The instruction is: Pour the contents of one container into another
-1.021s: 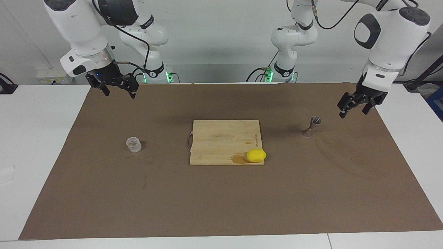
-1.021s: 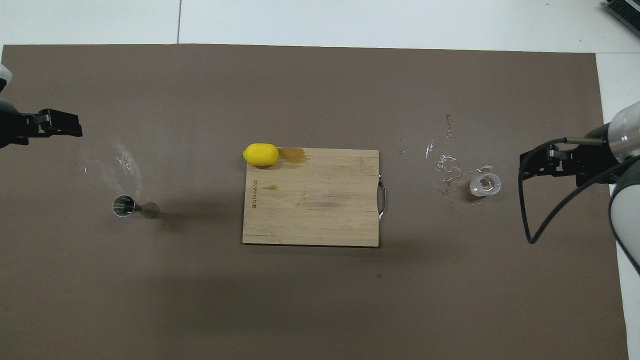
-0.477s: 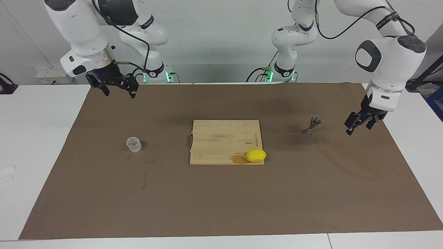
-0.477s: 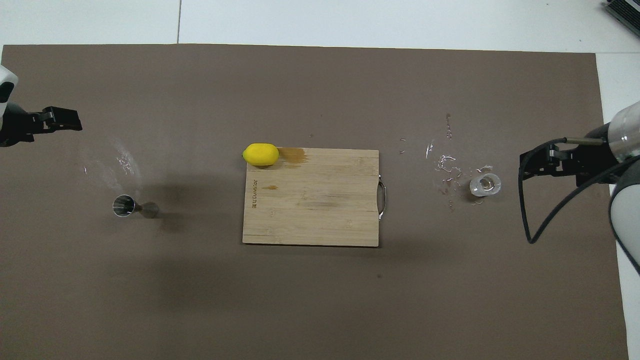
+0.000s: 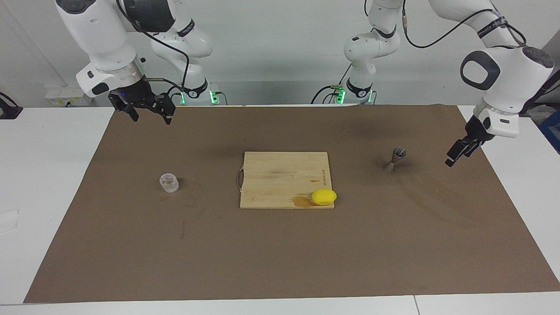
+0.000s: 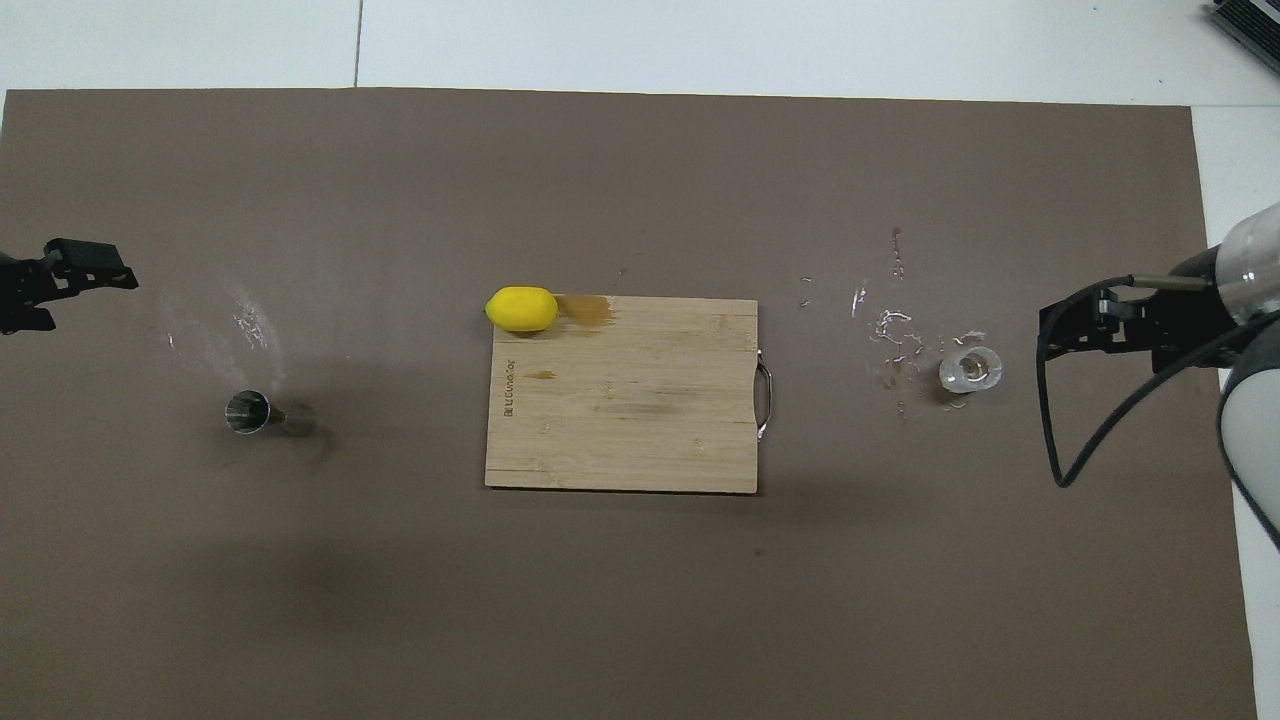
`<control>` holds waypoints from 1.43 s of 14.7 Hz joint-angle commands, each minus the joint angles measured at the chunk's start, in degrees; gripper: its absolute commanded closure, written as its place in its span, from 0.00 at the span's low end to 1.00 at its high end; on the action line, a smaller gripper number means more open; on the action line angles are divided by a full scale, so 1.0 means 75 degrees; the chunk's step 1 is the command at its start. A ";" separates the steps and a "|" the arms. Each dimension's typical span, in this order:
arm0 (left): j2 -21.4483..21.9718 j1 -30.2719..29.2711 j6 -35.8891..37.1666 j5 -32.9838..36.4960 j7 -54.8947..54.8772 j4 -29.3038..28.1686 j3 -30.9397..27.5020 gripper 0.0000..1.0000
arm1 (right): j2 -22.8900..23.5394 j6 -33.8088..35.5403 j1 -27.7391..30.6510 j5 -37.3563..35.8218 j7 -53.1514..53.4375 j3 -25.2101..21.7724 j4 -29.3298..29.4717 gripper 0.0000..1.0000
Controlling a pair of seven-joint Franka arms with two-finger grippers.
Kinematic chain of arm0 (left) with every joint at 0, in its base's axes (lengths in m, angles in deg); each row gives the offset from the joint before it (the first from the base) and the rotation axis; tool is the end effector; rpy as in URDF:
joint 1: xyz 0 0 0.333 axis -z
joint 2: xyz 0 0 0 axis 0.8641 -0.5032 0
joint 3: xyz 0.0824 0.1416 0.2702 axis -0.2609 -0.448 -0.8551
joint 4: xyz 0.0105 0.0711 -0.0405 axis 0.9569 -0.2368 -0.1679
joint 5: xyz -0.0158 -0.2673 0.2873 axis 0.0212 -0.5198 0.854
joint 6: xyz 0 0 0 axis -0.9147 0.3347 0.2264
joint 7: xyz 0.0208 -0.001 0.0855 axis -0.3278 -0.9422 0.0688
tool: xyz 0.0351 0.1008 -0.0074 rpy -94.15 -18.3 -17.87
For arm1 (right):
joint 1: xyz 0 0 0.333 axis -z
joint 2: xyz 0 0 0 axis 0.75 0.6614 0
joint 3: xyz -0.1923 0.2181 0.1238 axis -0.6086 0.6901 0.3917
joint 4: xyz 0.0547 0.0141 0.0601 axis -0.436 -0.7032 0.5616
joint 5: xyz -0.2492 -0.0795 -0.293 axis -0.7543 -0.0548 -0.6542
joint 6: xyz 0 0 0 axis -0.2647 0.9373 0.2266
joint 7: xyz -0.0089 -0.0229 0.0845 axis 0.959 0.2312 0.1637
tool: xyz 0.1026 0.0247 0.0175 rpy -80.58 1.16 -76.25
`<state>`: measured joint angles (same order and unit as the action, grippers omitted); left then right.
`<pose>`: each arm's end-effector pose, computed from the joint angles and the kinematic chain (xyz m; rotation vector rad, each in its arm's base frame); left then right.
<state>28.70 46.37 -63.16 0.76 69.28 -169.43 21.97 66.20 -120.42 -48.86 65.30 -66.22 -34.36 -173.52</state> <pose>0.5769 0.1005 0.4836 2.9683 0.6270 0.2171 0.5440 0.0336 0.6038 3.1189 -0.2224 -0.1181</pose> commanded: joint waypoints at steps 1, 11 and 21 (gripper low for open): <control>0.0255 -0.0098 0.0065 -0.0097 0.0078 -0.0267 0.0082 0.00 | -0.0066 0.0001 0.0118 0.0199 -0.0127 0.0046 -0.0031 0.00; -0.0109 -0.0719 -0.0346 -0.1560 0.0043 -0.0348 0.0082 0.00 | -0.0066 0.0001 0.0118 0.0199 -0.0127 0.0046 -0.0031 0.00; -0.0132 -0.0568 -0.0462 -0.1808 0.0732 -0.0525 0.0093 0.00 | -0.0066 0.0001 0.0118 0.0187 -0.0127 0.0046 -0.0031 0.00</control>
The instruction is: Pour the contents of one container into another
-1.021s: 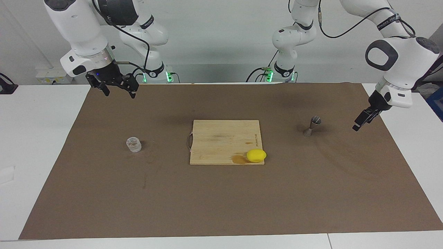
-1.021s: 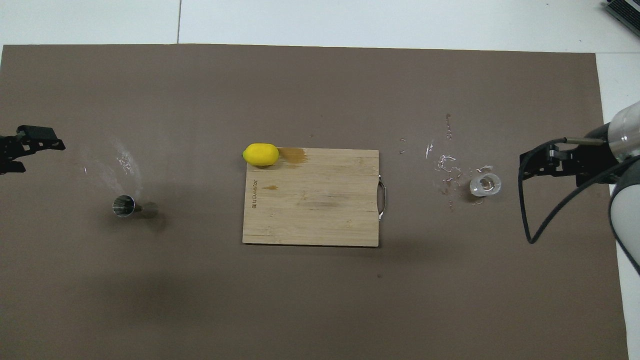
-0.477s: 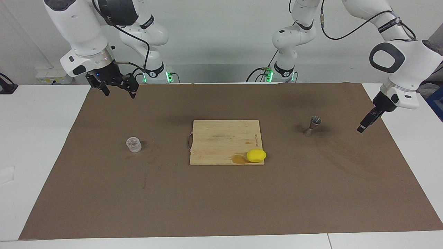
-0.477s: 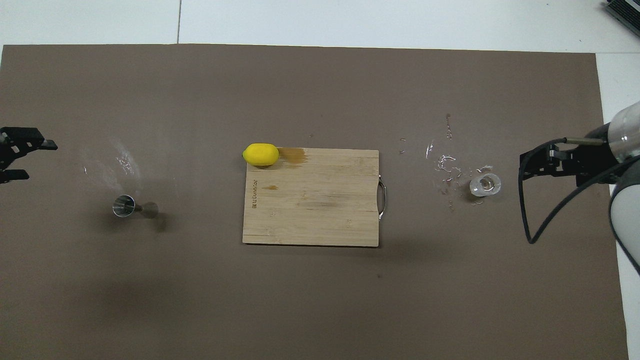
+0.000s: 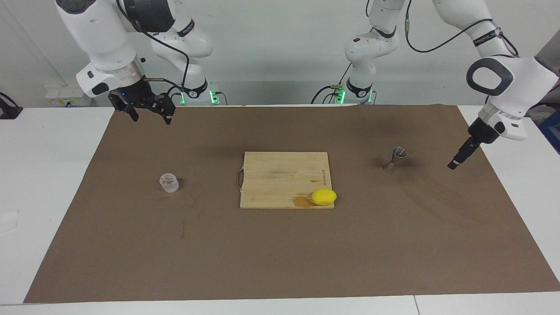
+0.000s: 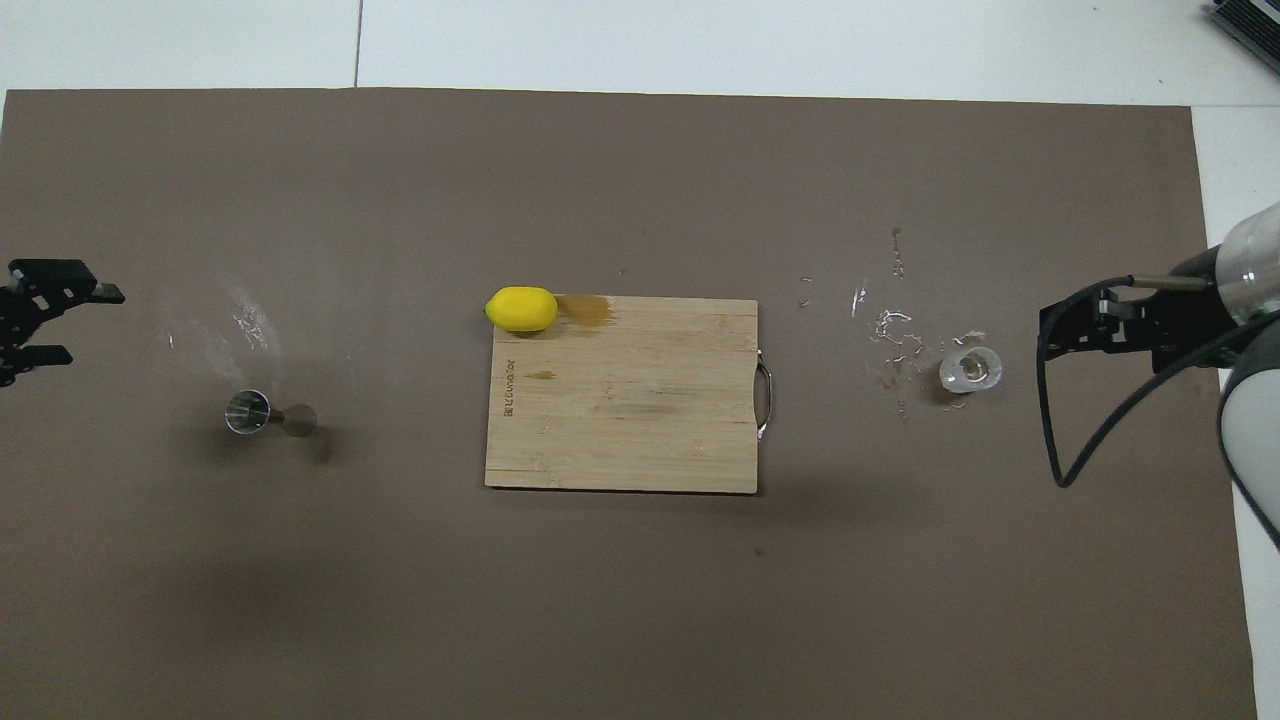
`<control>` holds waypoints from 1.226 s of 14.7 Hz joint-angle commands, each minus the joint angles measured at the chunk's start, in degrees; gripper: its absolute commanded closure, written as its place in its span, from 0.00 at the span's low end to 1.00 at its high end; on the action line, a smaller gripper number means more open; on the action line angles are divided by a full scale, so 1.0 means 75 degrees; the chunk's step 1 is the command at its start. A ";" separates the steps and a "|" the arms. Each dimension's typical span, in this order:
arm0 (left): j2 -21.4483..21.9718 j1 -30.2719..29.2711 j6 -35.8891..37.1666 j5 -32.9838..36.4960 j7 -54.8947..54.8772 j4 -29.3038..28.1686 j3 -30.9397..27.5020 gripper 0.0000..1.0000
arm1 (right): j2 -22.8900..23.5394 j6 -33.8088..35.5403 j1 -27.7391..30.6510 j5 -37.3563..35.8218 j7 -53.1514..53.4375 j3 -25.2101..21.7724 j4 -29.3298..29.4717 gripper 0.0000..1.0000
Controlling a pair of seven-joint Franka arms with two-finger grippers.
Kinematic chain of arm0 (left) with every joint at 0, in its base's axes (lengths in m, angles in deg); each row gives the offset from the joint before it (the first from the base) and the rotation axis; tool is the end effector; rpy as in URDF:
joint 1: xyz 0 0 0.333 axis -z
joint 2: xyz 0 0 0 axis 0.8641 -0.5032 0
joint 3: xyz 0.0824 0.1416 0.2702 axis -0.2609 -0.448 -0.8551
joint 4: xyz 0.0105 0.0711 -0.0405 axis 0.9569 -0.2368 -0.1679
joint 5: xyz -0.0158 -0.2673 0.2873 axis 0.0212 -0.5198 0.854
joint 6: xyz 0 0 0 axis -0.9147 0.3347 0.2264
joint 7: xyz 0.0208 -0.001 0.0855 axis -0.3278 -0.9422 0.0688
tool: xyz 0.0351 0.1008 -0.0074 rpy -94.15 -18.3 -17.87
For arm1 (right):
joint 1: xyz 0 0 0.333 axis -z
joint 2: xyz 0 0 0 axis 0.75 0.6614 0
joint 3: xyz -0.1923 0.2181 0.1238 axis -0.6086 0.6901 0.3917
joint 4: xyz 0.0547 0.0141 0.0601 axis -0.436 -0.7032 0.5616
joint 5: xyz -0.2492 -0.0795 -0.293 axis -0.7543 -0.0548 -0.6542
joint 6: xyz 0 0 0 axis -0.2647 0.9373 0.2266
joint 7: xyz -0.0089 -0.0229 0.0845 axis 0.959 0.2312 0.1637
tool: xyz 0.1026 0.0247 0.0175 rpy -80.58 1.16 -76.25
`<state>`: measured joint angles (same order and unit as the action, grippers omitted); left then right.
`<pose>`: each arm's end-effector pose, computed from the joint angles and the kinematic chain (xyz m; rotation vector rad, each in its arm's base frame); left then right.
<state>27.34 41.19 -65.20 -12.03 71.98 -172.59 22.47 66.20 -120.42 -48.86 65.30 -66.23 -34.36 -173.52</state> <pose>0.5668 0.1382 0.4486 2.6923 0.9253 0.1475 0.5440 0.0336 0.6038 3.1189 -0.2222 -0.1181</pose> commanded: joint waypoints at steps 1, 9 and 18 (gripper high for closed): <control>0.0050 0.0298 -0.0191 -0.0161 0.0525 -0.0091 0.0028 0.00 | -0.0066 0.0001 0.0118 0.0199 -0.0126 0.0046 -0.0031 0.00; 0.0050 0.0780 0.1256 -0.0278 0.0551 0.0283 0.0063 0.00 | -0.0066 0.0001 0.0118 0.0199 -0.0126 0.0046 -0.0031 0.00; 0.0178 0.1085 0.2268 -0.0408 0.0551 0.0155 0.0074 0.00 | -0.0066 0.0001 0.0118 0.0187 -0.0126 0.0046 -0.0031 0.00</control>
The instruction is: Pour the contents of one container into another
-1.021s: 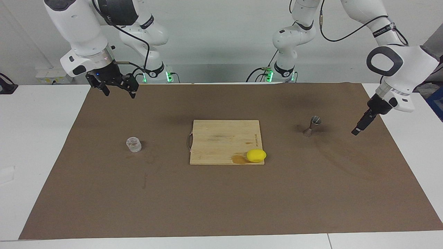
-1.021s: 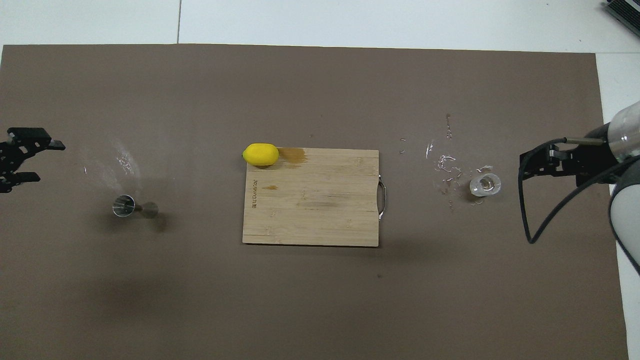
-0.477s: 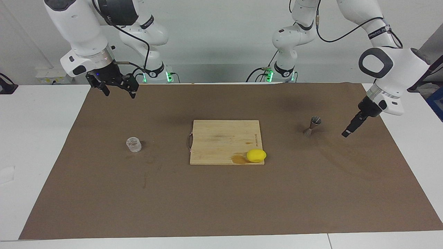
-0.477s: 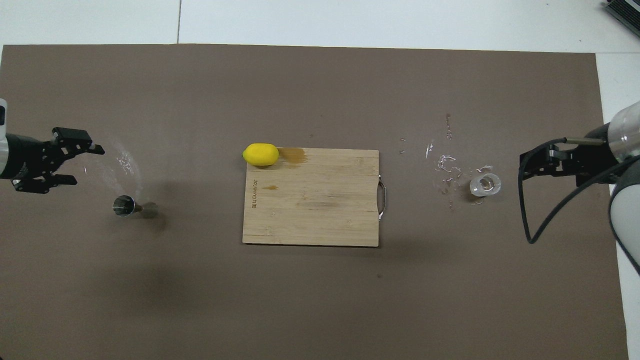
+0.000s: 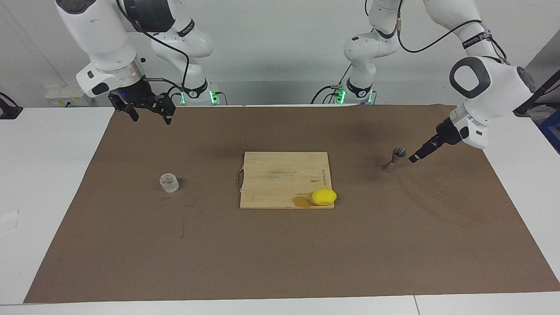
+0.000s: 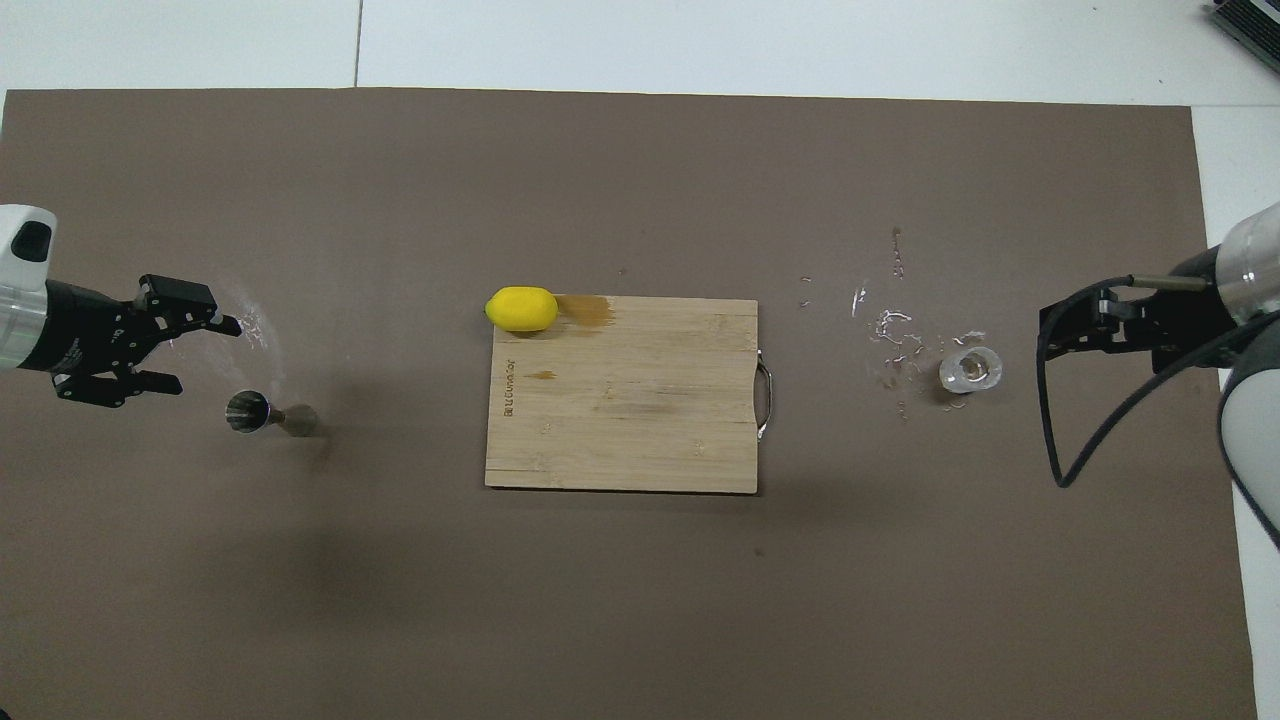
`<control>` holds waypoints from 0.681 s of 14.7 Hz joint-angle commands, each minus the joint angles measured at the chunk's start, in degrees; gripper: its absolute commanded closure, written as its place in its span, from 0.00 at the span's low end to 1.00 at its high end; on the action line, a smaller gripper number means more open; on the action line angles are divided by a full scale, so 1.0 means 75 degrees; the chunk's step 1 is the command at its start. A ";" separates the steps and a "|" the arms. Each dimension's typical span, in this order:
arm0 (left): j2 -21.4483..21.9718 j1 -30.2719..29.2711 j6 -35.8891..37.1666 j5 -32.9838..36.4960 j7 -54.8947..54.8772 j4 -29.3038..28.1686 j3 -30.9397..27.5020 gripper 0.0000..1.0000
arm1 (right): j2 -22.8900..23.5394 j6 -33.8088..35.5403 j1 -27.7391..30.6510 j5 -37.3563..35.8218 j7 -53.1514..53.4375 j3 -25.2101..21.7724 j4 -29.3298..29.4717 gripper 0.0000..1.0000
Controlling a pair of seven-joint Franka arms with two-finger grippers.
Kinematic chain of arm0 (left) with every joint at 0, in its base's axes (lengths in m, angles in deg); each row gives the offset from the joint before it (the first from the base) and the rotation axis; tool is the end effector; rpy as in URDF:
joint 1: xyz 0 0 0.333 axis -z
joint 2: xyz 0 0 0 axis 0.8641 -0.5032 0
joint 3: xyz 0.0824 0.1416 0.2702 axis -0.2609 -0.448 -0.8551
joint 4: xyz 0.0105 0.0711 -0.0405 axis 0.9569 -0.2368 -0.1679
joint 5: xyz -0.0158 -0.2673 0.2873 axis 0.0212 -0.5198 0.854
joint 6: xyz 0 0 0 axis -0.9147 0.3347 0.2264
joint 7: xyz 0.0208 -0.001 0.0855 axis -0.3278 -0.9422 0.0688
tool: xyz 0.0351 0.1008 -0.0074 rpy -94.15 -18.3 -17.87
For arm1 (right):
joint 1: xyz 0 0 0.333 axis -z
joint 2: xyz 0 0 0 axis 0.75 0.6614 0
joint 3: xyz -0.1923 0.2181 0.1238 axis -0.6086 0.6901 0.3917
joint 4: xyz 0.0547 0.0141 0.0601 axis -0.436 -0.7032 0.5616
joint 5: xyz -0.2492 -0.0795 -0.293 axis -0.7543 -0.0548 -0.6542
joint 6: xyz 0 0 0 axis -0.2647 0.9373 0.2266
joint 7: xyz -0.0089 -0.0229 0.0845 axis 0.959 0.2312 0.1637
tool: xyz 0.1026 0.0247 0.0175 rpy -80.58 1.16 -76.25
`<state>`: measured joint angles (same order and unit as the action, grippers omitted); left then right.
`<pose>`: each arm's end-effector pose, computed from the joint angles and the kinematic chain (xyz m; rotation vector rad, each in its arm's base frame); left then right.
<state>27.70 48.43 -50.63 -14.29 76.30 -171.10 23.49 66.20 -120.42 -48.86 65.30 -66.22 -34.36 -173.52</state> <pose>0.5606 0.0398 0.4450 2.6855 0.7788 -0.2174 0.5440 0.0336 0.6038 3.1189 -0.2224 -0.1181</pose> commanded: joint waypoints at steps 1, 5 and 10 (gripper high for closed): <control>0.0119 0.0119 0.0386 -0.0199 -0.0037 -0.0032 -0.0039 0.00 | -0.0066 0.0001 0.0118 0.0187 -0.0126 0.0046 -0.0031 0.00; 0.0154 -0.0359 0.0956 -0.1777 -0.0072 0.0061 -0.0050 0.00 | -0.0066 0.0001 0.0118 0.0187 -0.0126 0.0046 -0.0031 0.00; -0.0348 -0.1181 0.2387 -0.3209 -0.0107 0.0740 -0.0085 0.00 | -0.0066 0.0001 0.0118 0.0199 -0.0115 0.0046 -0.0031 0.00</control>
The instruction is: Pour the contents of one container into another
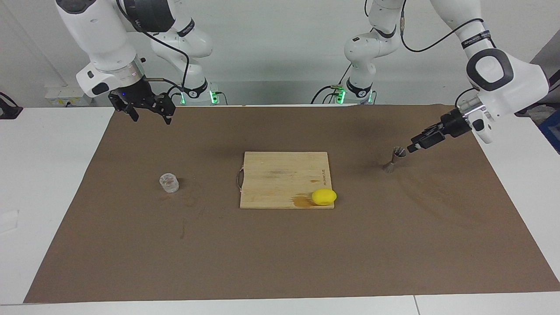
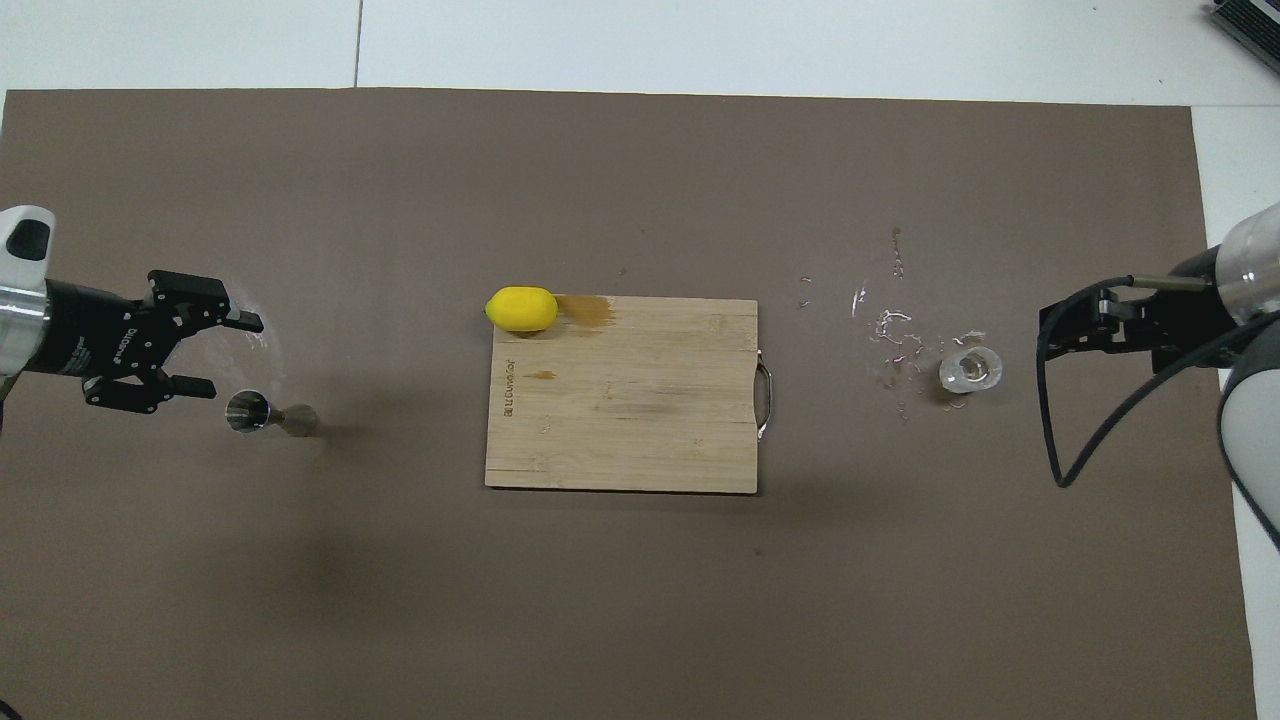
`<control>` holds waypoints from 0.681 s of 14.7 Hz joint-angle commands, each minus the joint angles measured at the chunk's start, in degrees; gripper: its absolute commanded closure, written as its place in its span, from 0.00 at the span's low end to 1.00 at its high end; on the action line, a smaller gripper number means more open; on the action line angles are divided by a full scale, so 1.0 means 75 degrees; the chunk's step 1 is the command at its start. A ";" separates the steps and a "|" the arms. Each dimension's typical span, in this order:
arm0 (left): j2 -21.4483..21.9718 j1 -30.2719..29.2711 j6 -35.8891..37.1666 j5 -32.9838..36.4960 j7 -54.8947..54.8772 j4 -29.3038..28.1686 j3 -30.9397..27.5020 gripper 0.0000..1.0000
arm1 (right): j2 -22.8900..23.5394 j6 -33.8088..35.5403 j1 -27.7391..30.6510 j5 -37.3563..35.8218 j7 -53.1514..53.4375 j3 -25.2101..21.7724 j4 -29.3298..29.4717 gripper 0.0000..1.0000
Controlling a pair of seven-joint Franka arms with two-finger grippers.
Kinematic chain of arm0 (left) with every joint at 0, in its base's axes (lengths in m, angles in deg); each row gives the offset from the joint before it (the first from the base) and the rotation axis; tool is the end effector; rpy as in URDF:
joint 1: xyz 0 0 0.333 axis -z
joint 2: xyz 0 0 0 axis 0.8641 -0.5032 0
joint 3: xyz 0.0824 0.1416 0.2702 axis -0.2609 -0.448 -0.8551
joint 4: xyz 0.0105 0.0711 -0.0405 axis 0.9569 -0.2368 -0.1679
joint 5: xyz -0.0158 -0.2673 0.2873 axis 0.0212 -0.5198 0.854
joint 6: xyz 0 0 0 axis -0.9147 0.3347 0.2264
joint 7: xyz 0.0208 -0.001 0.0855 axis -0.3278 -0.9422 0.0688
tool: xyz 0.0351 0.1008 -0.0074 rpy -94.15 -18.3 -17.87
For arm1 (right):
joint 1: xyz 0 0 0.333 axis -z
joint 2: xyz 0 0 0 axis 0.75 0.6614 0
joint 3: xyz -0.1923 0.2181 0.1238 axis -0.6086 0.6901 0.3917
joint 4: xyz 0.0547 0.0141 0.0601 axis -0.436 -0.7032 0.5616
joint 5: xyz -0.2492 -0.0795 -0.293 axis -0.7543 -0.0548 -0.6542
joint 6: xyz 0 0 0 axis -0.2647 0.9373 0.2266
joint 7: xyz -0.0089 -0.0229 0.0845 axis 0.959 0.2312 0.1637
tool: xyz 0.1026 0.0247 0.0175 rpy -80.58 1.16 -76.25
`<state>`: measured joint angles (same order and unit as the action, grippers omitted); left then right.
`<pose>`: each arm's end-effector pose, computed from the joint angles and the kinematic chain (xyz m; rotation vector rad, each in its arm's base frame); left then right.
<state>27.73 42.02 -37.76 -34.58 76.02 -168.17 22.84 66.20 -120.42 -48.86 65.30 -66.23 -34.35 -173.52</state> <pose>0.5507 0.0686 0.4725 2.2559 0.8535 -0.3861 0.5440 0.0337 0.6038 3.1190 -0.2219 -0.1181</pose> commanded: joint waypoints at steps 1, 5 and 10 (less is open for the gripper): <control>-0.0505 -0.0570 0.0847 -0.0669 -0.0070 0.0386 -0.0010 0.00 | -0.0066 0.0001 0.0118 0.0199 -0.0126 0.0046 -0.0031 0.00; -0.1161 -0.1274 0.1784 -0.1372 -0.0070 0.0609 -0.0010 0.00 | -0.0066 0.0001 0.0118 0.0199 -0.0126 0.0046 -0.0031 0.00; -0.1771 -0.1719 0.2045 -0.1585 -0.0070 0.0445 -0.0022 0.00 | -0.0066 0.0001 0.0118 0.0199 -0.0126 0.0046 -0.0031 0.00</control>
<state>16.88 30.67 -24.44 -45.27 75.61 -165.86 22.45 66.20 -120.42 -48.86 65.30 -66.22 -34.36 -173.52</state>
